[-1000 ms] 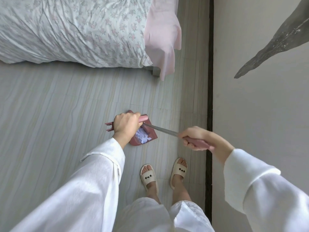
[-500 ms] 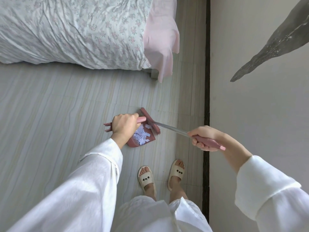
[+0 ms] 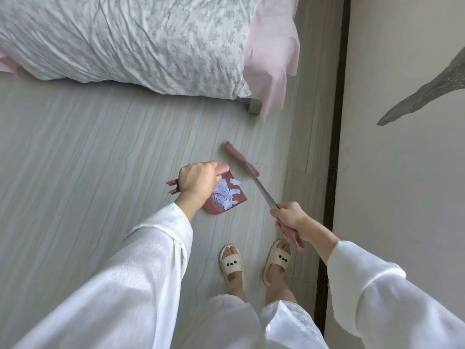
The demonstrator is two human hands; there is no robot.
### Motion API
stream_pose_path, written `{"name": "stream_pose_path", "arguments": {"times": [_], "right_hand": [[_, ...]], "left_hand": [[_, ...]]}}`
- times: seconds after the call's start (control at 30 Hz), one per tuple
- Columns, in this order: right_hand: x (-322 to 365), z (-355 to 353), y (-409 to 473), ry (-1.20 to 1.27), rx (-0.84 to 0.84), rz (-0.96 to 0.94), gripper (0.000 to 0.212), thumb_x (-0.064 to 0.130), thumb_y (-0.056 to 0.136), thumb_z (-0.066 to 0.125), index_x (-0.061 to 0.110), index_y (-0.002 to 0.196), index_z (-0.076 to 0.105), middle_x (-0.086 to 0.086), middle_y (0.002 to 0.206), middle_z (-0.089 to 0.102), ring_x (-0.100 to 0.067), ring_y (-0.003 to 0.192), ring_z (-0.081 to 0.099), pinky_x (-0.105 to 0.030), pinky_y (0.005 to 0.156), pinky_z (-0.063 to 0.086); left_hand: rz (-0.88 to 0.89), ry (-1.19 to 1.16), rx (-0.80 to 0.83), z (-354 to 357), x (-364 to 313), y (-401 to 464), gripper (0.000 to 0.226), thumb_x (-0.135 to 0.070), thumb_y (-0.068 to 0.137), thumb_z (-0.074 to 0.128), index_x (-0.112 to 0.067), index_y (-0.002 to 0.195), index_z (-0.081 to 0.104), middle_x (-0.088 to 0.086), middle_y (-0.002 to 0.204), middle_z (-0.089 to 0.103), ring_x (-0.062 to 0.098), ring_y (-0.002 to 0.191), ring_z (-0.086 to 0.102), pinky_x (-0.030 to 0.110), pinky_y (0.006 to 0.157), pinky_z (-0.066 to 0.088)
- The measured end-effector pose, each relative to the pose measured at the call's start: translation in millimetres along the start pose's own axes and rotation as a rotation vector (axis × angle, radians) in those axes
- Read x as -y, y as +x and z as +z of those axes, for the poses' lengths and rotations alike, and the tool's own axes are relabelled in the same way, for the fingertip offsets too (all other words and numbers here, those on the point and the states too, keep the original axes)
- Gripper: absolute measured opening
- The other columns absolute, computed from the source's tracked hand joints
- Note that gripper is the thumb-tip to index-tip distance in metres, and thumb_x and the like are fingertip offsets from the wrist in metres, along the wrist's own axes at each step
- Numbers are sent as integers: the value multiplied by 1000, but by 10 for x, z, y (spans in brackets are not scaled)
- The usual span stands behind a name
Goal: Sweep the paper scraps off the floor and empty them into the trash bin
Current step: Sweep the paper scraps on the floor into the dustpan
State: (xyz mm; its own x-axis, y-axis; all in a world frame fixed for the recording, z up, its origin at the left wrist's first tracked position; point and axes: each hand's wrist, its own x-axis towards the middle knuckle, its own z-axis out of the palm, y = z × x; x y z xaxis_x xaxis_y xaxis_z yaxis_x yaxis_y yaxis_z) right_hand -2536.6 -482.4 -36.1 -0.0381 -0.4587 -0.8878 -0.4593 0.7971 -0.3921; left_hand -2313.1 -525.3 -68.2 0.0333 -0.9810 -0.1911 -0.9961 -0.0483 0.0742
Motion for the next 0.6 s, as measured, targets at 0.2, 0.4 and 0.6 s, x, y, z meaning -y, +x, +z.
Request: {"name": "stream_pose_path", "arguments": {"times": [0.2, 0.4, 0.6], "right_hand": [[113, -157, -19, 5, 125, 71, 10, 12, 95, 48, 2, 97, 50, -9, 61, 48, -14, 43, 39, -17, 33, 31], [260, -465, -194, -127, 168, 24, 16, 15, 93, 51, 2, 100, 56, -6, 57, 52, -12, 38, 42, -18, 35, 33], [517, -331, -278, -198, 129, -18, 14, 13, 92, 50, 1, 96, 56, -7, 57, 52, -14, 39, 42, -19, 38, 33]], "left_hand": [[-39, -17, -24, -20, 31, 27, 20, -32, 82, 60, -13, 86, 61, 12, 78, 68, 33, 76, 64, 29, 58, 33], [-64, -51, 24, -93, 45, 95, 18, -31, 82, 56, -16, 89, 63, 11, 87, 68, 32, 81, 63, 29, 62, 33], [-85, -244, 410, -309, 217, 256, 34, -38, 78, 66, -20, 105, 56, 2, 101, 61, 25, 86, 60, 25, 64, 38]]}}
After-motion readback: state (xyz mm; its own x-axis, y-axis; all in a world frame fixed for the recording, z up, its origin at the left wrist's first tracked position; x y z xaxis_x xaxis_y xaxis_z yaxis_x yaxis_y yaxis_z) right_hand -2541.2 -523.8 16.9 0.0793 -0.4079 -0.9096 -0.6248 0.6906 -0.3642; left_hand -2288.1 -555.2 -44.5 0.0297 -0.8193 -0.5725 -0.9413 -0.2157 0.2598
